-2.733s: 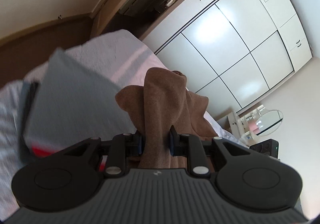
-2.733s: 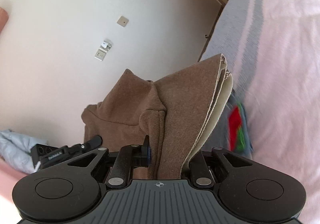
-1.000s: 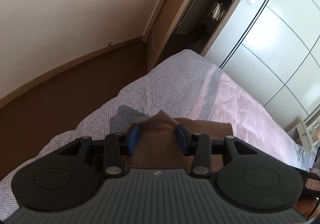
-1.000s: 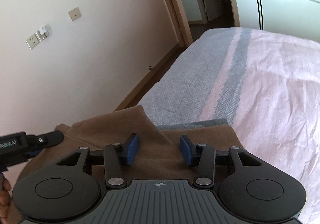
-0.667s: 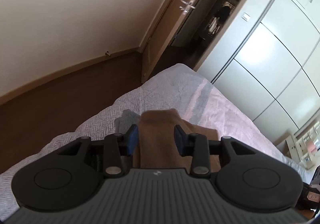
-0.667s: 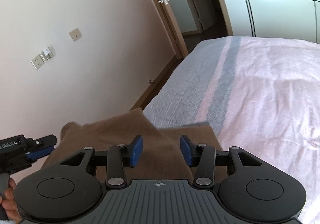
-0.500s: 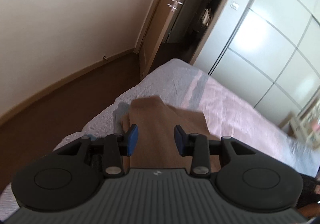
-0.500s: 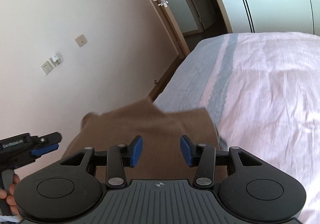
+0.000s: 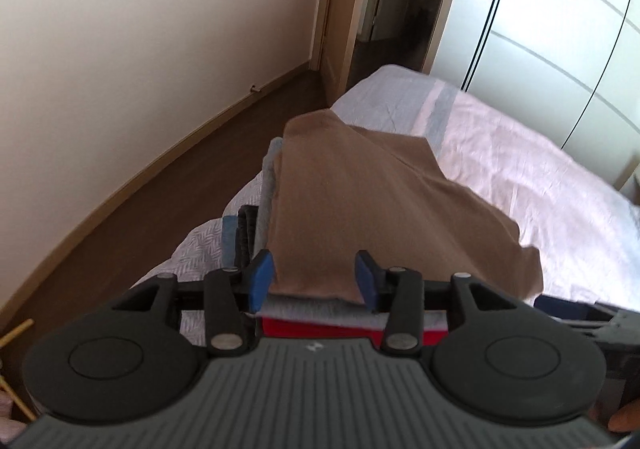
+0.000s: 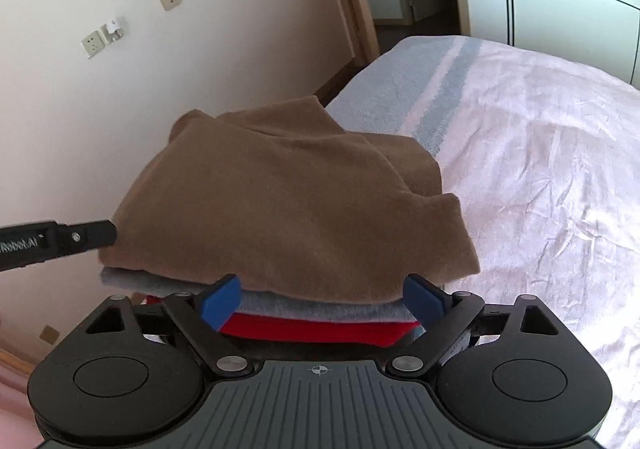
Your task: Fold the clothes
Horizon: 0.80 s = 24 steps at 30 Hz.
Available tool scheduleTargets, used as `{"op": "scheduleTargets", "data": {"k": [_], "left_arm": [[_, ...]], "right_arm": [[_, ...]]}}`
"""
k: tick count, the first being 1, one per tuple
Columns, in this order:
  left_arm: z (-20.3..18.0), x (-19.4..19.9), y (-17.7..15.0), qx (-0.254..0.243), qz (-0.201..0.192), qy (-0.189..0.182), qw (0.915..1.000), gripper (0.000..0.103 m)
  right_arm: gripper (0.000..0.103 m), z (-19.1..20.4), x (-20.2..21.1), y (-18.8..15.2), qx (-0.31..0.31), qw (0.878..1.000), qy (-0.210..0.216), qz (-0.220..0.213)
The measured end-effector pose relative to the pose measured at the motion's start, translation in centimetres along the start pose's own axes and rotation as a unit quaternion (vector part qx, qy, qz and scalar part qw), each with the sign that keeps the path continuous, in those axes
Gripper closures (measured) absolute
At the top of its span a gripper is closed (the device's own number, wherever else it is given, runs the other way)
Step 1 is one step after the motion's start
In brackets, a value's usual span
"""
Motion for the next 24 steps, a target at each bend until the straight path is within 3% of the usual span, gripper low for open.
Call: {"op": "scheduleTargets", "data": {"k": [11,14,18,24], "left_arm": [[-4.5,2.8,-1.6,-0.048,0.030,0.040,0.9976,0.050],[-5.7,3.4,-2.0,-0.057,0.032,0.047,0.9968,0.045],[-6.3,4.1,-2.7,-0.064,0.037,0.058,0.9955,0.043],[-6.4,5.3,-3.5,-0.072,0.035,0.074,0.9940,0.040]], "right_arm": [[0.012,-3.3,2.3,-1.0,-0.028,0.997,-0.028,0.066],[0.011,-3.9,3.3,-1.3,-0.028,0.997,-0.032,0.069],[0.001,-3.6,4.1,-1.7,-0.012,0.997,-0.034,0.072],[0.001,-2.7,5.2,-2.5,0.007,0.996,-0.033,0.079]]}}
Point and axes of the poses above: each gripper's, at about its wrist camera, not at the fingertips, and x roughly against the way its jaws point, z to its left, y to its top, the point moved 10 cm from there along -x, roughly the way its jaws point, and after that the axes turned 9 degrees about -z, right-handed, at the moved point
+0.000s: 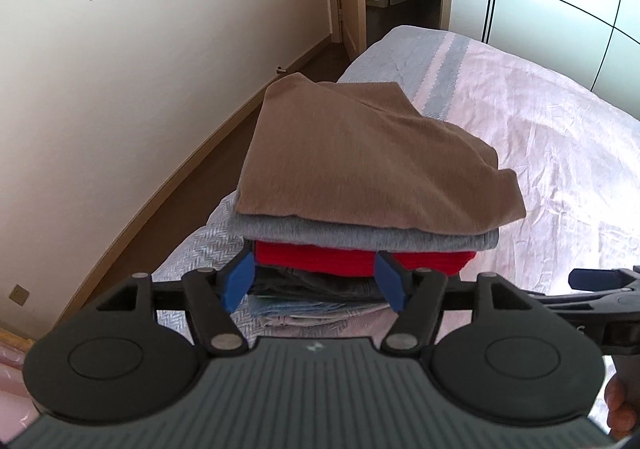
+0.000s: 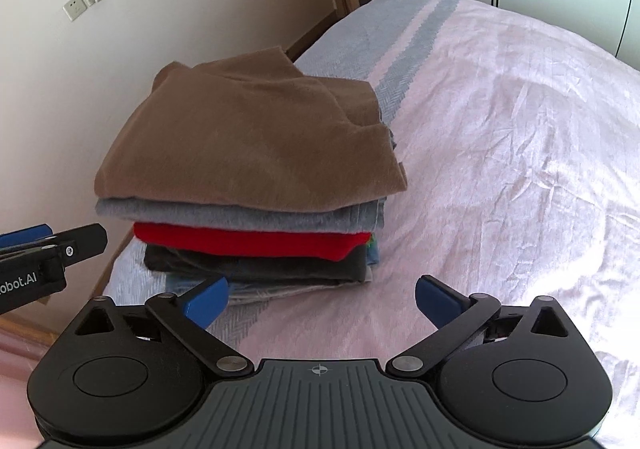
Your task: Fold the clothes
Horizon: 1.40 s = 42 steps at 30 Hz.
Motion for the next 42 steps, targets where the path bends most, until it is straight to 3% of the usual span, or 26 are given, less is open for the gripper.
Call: {"op": "scheduleTargets", "data": {"k": [20,42], "left_arm": [[0.7,1.8,-4.1,0.019,0.021,0.015,0.9995,0.035],[1.4,0.5,-7.5,0.011,0.046,-0.008,0.9989,0.036]], "right_arm": [[0.001,0.7,2.2,-3.6,0.020,1.000,-0.010,0.017],[0.001,1.2,1.4,-6.7,0.015,0.998,-0.033,0.049]]}}
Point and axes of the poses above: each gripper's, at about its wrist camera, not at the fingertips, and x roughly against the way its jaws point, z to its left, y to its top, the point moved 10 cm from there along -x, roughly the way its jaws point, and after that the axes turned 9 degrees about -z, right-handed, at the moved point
